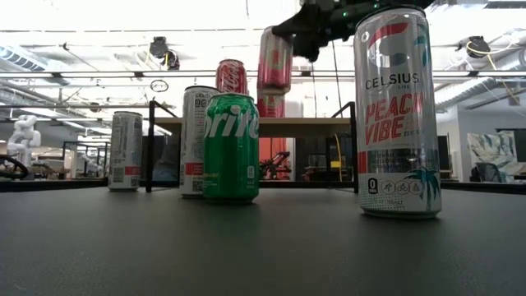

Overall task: Place canned beverage on shelf
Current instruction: Put the white pink soda can on the shelf aligned with the other white pink soda cans

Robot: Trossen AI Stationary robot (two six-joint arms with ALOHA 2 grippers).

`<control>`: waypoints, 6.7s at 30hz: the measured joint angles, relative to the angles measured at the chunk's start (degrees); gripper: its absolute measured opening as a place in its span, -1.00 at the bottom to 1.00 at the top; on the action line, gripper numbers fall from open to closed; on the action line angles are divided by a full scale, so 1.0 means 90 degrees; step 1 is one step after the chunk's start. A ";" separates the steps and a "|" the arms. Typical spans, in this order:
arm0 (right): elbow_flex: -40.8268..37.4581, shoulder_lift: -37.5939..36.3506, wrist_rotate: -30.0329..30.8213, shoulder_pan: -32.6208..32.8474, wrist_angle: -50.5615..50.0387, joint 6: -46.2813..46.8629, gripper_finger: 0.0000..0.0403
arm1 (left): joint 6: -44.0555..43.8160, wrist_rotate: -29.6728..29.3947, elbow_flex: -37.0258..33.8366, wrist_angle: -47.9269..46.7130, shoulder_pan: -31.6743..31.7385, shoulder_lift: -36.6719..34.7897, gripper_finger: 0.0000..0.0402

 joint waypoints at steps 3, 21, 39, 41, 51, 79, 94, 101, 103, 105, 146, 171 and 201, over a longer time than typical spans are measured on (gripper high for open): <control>-0.0001 0.0091 -0.0003 0.0005 -0.0027 -0.0081 0.34 | 0.0000 -0.0005 0.0000 0.0002 0.0000 0.0000 0.97; -0.0001 0.0326 0.0185 -0.0206 -0.0036 -0.0458 0.34 | 0.0000 -0.0032 0.0000 0.0000 0.0000 0.0000 0.97; -0.0001 0.0395 0.0188 -0.0204 -0.0003 -0.0338 0.34 | -0.0007 -0.0032 0.0000 0.0000 0.0000 0.0000 0.97; 0.0001 0.0446 0.0194 -0.0211 0.0047 -0.0339 0.34 | -0.0007 -0.0032 0.0000 0.0000 0.0000 0.0000 0.97; 0.0001 0.0556 0.0223 -0.0249 0.0161 -0.0312 0.34 | -0.0044 -0.0032 0.0000 0.0002 0.0000 0.0000 0.97; 0.0001 0.0556 0.0206 -0.0409 0.0164 -0.0140 0.43 | -0.0039 -0.0032 0.0000 0.0001 0.0000 0.0000 0.97; 0.0001 0.0553 0.0346 -0.0410 0.0297 -0.0027 0.44 | -0.0039 -0.0032 0.0000 0.0002 0.0000 0.0000 0.97; 0.0001 0.0553 0.0320 -0.0410 0.0300 0.0047 0.46 | -0.0031 -0.0032 0.0000 0.0002 0.0000 0.0000 0.97; 0.0001 0.0553 0.0308 -0.0410 0.0300 0.0047 0.50 | 0.0005 -0.0032 0.0000 0.0000 0.0000 0.0000 0.97; 0.0001 0.0553 0.0338 -0.0410 0.0303 0.0039 0.56 | 0.0007 -0.0032 0.0000 0.0000 -0.0002 0.0000 0.97; 0.0888 -0.0523 0.0399 -0.0265 -0.3971 0.0411 -0.02 | -0.0219 0.0017 0.0000 -0.0455 -0.0002 -0.0002 0.97; 0.0888 0.0492 0.0886 -0.0231 -0.3655 0.0405 -0.99 | -0.0204 0.0019 0.0000 -0.0495 -0.0051 -0.0002 0.97; 0.0888 0.0483 0.1003 -0.0224 -0.3224 0.0405 -1.00 | -0.0209 0.0019 0.0000 -0.0532 -0.0044 -0.0002 0.97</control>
